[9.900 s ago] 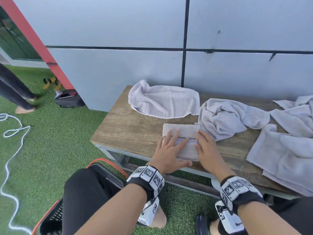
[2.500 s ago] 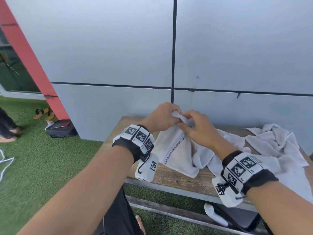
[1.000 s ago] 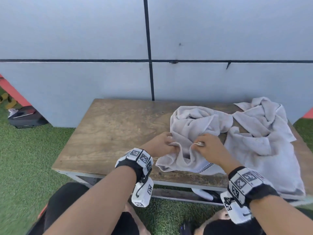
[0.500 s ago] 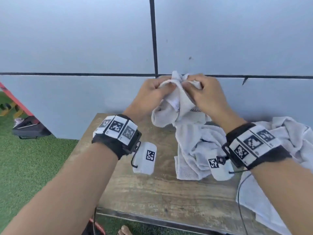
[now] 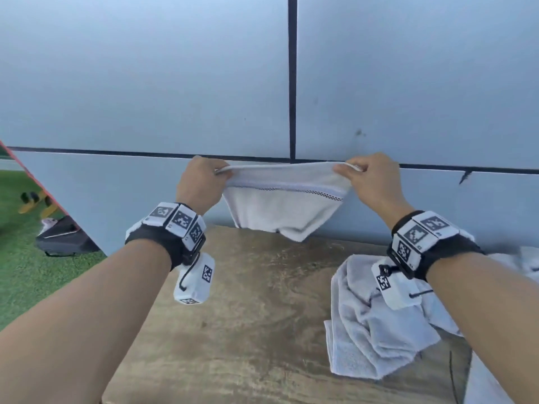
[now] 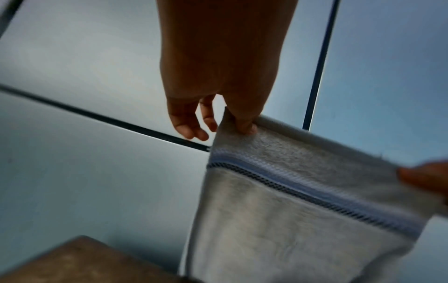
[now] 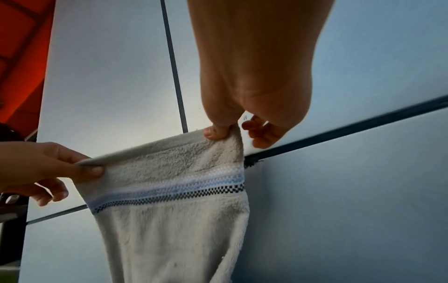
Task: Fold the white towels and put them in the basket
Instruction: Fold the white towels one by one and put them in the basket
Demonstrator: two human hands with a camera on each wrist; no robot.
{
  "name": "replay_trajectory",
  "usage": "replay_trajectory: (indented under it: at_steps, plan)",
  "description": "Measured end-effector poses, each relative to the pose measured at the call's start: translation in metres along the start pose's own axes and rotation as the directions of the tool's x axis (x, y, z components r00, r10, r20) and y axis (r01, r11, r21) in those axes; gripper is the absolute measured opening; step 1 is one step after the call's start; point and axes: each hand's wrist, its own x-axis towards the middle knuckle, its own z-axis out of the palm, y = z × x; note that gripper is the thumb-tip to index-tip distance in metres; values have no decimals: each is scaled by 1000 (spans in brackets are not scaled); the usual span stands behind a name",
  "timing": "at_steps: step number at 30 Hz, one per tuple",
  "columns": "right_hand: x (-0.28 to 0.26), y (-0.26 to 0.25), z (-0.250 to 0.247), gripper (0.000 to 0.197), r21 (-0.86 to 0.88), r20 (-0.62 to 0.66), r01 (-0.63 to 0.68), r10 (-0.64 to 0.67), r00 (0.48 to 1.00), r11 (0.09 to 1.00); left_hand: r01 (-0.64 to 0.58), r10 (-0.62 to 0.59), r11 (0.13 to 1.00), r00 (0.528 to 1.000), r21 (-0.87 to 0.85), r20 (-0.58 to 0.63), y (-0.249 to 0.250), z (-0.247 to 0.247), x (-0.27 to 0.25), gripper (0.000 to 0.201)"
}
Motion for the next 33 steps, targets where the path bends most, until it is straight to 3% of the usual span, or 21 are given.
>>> replay_trajectory:
  at_steps: [2,4,6,8,11,14,17,19,26,30,33]
  plan:
    - [-2,-4,5,27,17,47,9,-10,999,1000,44,-45,998,998,52,31,-3,0,-1,25]
    - [-1,-8,10,27,45,64,0,-3,998,999,134,-124,981,989,-139,81,-1,-1,2,25]
    - [4,-11,9,26,40,42,11,-13,999,999,199,-165,909,979,-365,122,0,-4,6,36]
    - [7,-16,4,19,6,40,60,-60,997,998,160,-141,878,987,-451,77,0,-10,9,40]
    - [7,-20,-4,13,-74,49,102,-99,994,992,38,-50,930,998,-365,-25,1,-21,6,24]
    - [-5,-25,-12,22,-66,48,61,-58,997,996,-12,1,955,999,-296,-38,-4,-28,-8,20]
    - [-28,-25,-17,46,-58,174,-1,11,985,998,11,4,977,998,-212,69,-19,-31,-29,19]
    - [-46,-23,-17,53,-105,258,-15,42,965,994,48,-23,988,986,-147,165,-29,-31,-48,19]
    - [-135,-23,-19,6,-179,458,-15,97,884,984,51,-52,999,929,11,366,-65,-35,-123,22]
    - [-193,-31,-32,15,-156,521,-16,96,848,988,35,-57,998,884,55,464,-76,-46,-165,27]
    - [-225,-30,-40,25,-163,533,-39,121,837,986,56,-66,998,823,34,564,-83,-58,-191,27]
